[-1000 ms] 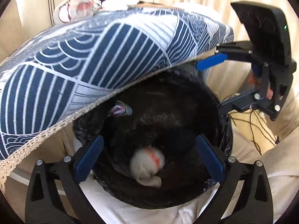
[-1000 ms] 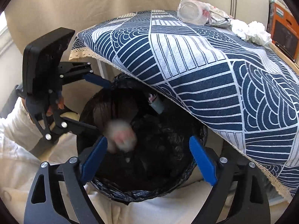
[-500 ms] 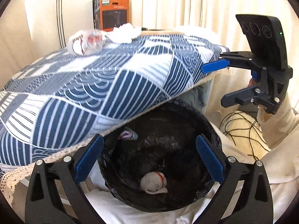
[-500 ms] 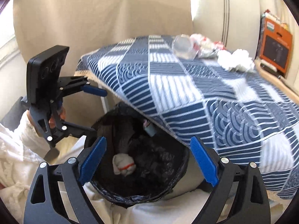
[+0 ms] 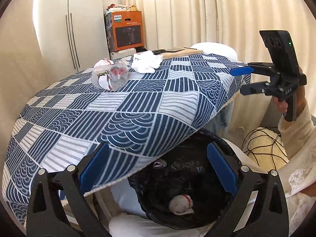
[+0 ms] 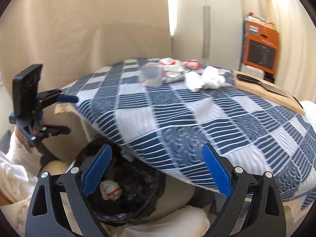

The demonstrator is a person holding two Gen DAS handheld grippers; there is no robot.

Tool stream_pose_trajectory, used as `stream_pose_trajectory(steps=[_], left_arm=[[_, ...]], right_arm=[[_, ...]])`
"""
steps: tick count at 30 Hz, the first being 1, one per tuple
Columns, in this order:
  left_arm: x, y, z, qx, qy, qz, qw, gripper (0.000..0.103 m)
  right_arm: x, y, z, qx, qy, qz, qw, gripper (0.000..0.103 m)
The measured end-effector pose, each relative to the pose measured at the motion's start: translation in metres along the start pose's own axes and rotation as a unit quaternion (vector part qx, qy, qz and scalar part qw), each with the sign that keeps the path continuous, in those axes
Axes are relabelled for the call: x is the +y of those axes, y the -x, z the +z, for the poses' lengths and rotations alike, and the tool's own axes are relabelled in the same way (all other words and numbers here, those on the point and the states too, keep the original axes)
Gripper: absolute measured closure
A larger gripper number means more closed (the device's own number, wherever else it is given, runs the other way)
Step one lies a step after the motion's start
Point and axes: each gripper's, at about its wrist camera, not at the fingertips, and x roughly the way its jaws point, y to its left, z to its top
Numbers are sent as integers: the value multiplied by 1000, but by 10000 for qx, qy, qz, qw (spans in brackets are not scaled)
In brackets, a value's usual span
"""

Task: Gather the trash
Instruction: 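Raise both open tools from the bin back over the table, then grasp the clear QR-labelled plastic cup with the left tool while the right tool grasps a white tissue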

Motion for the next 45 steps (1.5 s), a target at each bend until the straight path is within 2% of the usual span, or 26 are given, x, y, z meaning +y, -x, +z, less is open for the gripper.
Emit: stream_pose_trajectory(steps=[3, 6, 10, 13, 20, 32, 45], left_arm=[[13, 1, 9, -163, 139, 205, 9996, 6], [26, -4, 17, -122, 225, 262, 9993, 6], [42, -16, 28, 10, 271, 473, 9985, 6], [55, -24, 36, 35, 423, 438, 9981, 6], [73, -43, 61, 134, 369, 331, 9987, 6], [97, -85, 100, 410, 32, 124, 9991, 6], [131, -141, 113, 923, 138, -178, 9955, 6]], right_arm=[[-17, -2, 6, 1, -191, -303, 9994, 13], [-35, -7, 13, 3, -319, -504, 9982, 12], [-48, -18, 28, 4, -342, -551, 9979, 12], [-55, -28, 42, 32, -335, -545, 9979, 12], [-70, -58, 75, 153, -359, -249, 9989, 12], [-81, -110, 115, 552, -3, -82, 9984, 13], [-74, -174, 148, 1027, 490, 433, 9926, 14]])
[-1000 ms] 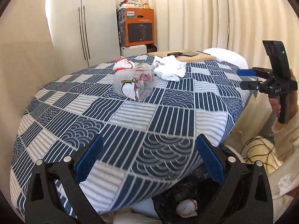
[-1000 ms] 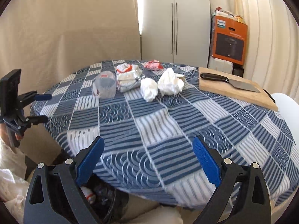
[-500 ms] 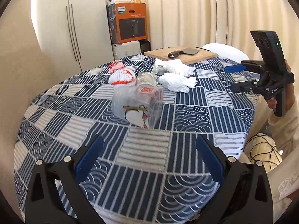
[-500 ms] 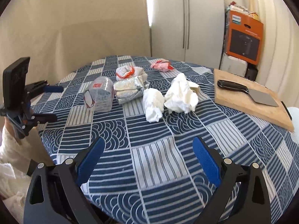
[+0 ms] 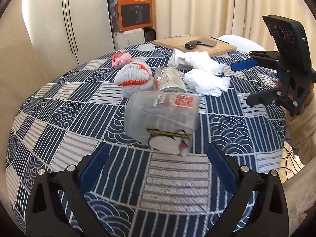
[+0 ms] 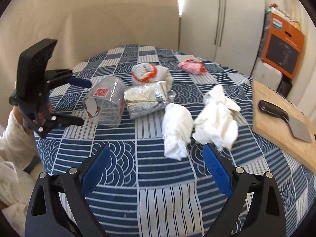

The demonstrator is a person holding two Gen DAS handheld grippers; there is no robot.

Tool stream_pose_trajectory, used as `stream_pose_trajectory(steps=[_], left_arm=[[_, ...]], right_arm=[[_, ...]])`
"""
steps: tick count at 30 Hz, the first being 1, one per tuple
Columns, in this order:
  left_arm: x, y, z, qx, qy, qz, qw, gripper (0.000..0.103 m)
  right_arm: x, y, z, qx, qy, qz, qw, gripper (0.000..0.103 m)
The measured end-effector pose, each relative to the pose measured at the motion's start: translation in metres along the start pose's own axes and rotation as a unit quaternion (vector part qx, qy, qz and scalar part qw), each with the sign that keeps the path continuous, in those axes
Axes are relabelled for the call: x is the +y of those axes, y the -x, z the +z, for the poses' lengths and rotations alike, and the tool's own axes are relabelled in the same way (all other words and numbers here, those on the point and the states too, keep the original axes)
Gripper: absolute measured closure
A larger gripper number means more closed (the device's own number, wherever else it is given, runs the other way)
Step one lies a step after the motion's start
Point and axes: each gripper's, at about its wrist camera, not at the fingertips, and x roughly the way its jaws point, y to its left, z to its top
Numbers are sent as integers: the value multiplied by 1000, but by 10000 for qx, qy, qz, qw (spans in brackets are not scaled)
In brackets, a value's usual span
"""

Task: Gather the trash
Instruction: 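Grasp the clear QR-labelled plastic cup with the left tool while the right tool grasps a white tissue, then carry the cup and tissue down into the black bin and open both tools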

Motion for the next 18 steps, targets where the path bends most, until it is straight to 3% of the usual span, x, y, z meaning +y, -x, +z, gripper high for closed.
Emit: stream_pose_trajectory(steps=[3, 6, 7, 9, 11, 12, 18], left_arm=[[4, -7, 6, 59, -45, -106, 9999, 6], [6, -16, 10, 118, -92, -136, 9998, 6], [7, -19, 12, 177, -103, -129, 9997, 6], [6, -24, 14, 214, -113, -75, 9997, 8], [5, -24, 16, 224, -177, -204, 9994, 28], [5, -24, 16, 239, -164, -278, 9992, 34], [5, -17, 13, 268, -131, -145, 9995, 35]], right_arm=[[-5, -15, 5, 161, 4, 137, 9998, 27], [-11, -29, 6, 306, -35, 145, 9994, 28], [-13, -34, 6, 348, -56, 140, 9993, 33], [-19, -40, 8, 371, -140, 170, 9991, 48], [-23, -43, 8, 400, -204, 178, 9988, 73], [-25, -44, 8, 409, -219, 169, 9988, 74], [-21, -37, 4, 372, -128, 115, 9992, 76]])
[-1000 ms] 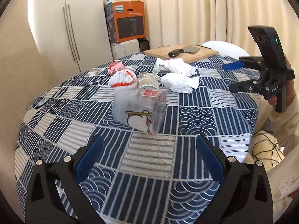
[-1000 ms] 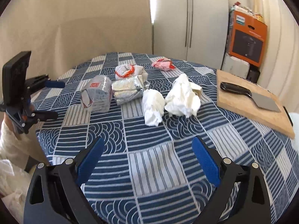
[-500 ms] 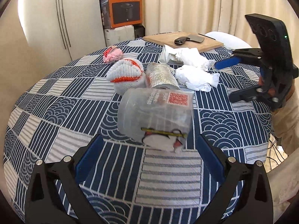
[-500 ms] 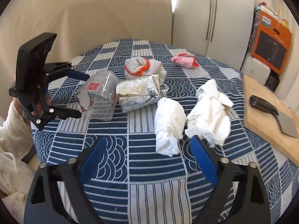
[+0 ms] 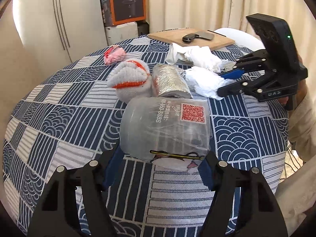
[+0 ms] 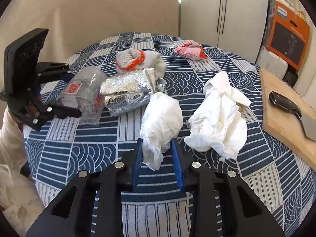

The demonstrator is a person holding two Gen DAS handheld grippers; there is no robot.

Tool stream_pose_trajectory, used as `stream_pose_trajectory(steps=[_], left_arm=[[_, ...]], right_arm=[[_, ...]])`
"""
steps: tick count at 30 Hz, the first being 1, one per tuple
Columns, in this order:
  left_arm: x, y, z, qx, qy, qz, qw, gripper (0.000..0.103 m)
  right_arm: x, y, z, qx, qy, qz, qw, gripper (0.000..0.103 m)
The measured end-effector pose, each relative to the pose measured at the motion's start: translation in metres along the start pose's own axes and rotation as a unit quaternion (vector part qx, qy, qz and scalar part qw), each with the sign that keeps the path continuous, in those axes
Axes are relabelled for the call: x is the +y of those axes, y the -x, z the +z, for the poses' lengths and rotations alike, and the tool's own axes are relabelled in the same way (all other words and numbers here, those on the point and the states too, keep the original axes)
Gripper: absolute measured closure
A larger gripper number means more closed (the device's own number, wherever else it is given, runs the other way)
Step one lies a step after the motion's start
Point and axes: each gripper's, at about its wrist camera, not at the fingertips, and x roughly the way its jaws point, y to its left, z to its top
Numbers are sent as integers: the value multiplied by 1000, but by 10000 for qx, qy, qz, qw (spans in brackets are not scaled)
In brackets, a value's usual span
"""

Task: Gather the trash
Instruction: 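Carry the cup and tissue down into the black bin and open both tools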

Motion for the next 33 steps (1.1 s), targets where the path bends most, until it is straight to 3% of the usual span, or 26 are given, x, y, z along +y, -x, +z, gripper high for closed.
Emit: stream_pose_trajectory(steps=[15, 33], left_arm=[[-22, 45, -20, -173, -26, 242, 9996, 35], [-76, 99, -57, -411, -179, 308, 9985, 35]], right_arm=[[32, 45, -19, -220, 215, 1, 9995, 82], [85, 111, -69, -448, 534, -150, 9975, 83]])
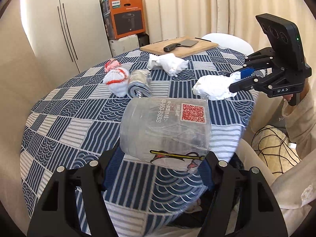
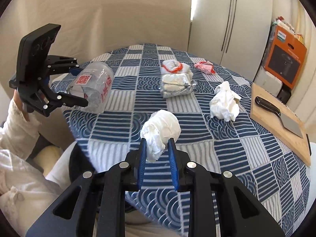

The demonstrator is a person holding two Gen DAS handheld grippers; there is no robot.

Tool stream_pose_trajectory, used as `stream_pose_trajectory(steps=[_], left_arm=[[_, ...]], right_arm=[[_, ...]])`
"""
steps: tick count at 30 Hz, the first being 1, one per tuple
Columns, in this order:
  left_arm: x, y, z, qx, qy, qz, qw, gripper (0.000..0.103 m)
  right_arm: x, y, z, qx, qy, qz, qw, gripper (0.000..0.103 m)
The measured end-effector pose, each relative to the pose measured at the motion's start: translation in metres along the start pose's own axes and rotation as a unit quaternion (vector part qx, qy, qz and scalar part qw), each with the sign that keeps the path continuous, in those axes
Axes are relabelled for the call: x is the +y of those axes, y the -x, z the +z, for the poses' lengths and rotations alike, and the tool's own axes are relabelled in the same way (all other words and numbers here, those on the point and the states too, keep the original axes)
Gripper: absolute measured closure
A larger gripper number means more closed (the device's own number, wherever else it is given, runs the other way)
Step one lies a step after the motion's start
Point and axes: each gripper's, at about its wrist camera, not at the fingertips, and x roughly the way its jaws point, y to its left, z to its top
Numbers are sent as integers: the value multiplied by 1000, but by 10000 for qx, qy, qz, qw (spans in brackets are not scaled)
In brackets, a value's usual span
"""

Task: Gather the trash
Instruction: 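Carry the cup and tissue down into the black bin and open both tools, then raise both open tools from the bin back over the table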

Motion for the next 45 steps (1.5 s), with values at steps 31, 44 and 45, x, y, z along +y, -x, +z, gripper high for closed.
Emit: stream_pose_trajectory(steps=[31, 44, 45], left_arm=[[-89, 47, -83, -69, -8, -232, 9997, 35], [-89, 26, -109, 23, 189, -232, 9996, 6], [-88, 26, -109, 25, 203, -205, 9996, 6]], right_arm=[[106, 44, -82, -91, 345, 632, 9974, 82], [110, 11, -104, 91, 276, 531, 9982, 24], [108, 11, -105, 84, 261, 515, 9983, 23]])
